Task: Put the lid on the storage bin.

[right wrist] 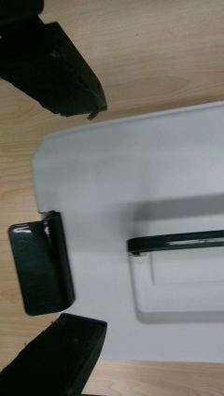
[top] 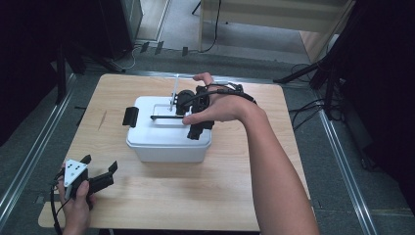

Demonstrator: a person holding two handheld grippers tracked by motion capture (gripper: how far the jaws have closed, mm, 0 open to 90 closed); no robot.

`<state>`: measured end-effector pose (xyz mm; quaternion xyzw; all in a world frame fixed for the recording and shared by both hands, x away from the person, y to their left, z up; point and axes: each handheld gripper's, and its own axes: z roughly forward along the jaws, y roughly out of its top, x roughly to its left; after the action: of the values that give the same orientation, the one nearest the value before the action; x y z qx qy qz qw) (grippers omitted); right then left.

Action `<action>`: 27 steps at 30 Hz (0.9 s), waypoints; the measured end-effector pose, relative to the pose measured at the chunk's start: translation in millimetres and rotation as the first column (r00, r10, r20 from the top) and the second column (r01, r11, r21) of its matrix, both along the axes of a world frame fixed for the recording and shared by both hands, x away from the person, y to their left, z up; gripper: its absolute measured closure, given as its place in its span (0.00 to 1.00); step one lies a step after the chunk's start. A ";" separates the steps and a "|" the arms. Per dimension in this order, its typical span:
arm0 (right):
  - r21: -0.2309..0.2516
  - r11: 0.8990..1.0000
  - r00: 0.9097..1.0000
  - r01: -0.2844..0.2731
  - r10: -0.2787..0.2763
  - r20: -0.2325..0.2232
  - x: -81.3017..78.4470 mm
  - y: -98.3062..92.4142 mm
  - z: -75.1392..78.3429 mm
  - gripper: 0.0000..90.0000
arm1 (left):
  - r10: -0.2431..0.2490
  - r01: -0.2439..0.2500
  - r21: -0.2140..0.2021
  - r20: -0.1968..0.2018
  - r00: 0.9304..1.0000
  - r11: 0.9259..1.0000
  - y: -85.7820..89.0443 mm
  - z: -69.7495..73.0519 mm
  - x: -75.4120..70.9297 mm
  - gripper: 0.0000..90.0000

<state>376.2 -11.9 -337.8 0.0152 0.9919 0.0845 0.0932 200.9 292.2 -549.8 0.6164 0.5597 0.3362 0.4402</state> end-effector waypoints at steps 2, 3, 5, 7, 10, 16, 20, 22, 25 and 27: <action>0.001 1.000 1.000 0.008 -0.008 0.002 0.2 -6.1 1.0 0.00 | -0.001 0.001 0.002 -0.001 1.000 1.000 0.0 0.0 0.0 0.08; -0.005 1.000 1.000 0.031 -0.031 -0.002 -0.4 -11.7 1.7 0.00 | -0.002 0.002 0.004 -0.003 1.000 1.000 0.0 0.1 0.1 0.08; -0.005 1.000 1.000 0.031 -0.031 -0.003 -0.2 -14.4 1.7 0.00 | -0.003 0.003 0.005 -0.003 1.000 1.000 -0.1 0.1 0.2 0.08; -0.002 0.999 0.999 0.035 -0.035 -0.006 0.5 -19.6 1.3 0.00 | -0.002 0.002 0.005 -0.004 1.000 1.000 0.0 0.2 0.2 0.08; -0.009 0.998 0.998 0.059 -0.059 -0.018 0.0 -27.7 0.6 0.00 | -0.002 0.002 0.005 -0.003 1.000 1.000 -0.1 0.1 0.3 0.08; 0.000 0.998 0.997 0.070 -0.070 -0.020 1.4 -43.8 -2.1 0.00 | -0.001 0.001 0.005 0.000 1.000 1.000 -0.3 0.0 0.3 0.08; 0.010 0.996 0.996 0.089 -0.089 -0.020 1.7 -54.9 -3.3 0.00 | -0.002 0.002 0.004 0.002 1.000 1.000 -0.3 -0.2 0.2 0.08; 0.013 0.995 0.995 0.101 -0.101 -0.022 1.1 -60.4 -4.0 0.00 | -0.001 0.001 0.005 0.001 1.000 1.000 -0.5 -0.1 0.2 0.08; 0.013 0.994 0.994 0.111 -0.111 -0.023 1.1 -69.2 -4.6 0.00 | -0.002 0.002 0.005 0.000 1.000 1.000 -0.5 -0.1 0.3 0.08; 0.015 0.992 0.992 0.122 -0.121 -0.028 0.7 -75.1 -4.6 0.00 | -0.002 0.002 0.005 -0.001 1.000 1.000 -0.4 0.0 0.3 0.08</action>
<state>376.8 -87.0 -342.4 0.0774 0.9896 0.0867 0.0845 201.1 291.7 -549.8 0.6182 0.5584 0.3371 0.4386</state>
